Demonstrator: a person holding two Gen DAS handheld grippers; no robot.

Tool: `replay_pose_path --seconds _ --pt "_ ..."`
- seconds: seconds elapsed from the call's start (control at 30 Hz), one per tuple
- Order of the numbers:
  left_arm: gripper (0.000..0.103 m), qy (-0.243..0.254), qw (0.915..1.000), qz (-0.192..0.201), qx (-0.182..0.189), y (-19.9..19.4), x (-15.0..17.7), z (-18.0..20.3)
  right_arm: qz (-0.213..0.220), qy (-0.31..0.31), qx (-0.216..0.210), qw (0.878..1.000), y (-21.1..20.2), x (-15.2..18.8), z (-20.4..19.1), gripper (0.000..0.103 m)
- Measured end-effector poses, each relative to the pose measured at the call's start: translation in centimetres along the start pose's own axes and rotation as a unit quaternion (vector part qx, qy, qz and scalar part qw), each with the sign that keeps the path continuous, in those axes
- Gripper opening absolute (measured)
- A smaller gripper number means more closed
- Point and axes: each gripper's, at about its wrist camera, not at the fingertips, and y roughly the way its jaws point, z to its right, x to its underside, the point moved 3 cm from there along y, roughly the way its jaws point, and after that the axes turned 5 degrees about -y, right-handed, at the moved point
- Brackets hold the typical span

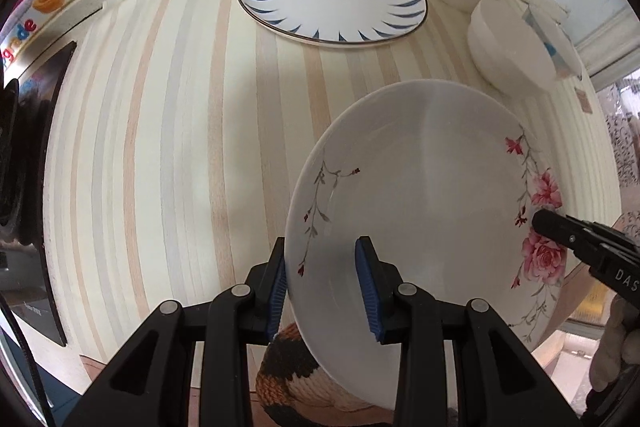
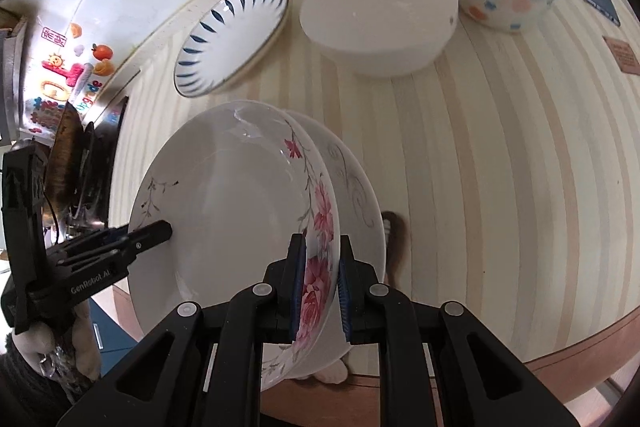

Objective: Organize plates and bowls

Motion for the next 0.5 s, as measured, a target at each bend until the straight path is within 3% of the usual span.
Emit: replay_pose_path --seconds 0.5 --pt "0.030 0.028 0.9994 0.004 -0.023 1.5 1.3 1.5 -0.015 -0.015 0.028 0.999 0.6 -0.5 0.4 0.017"
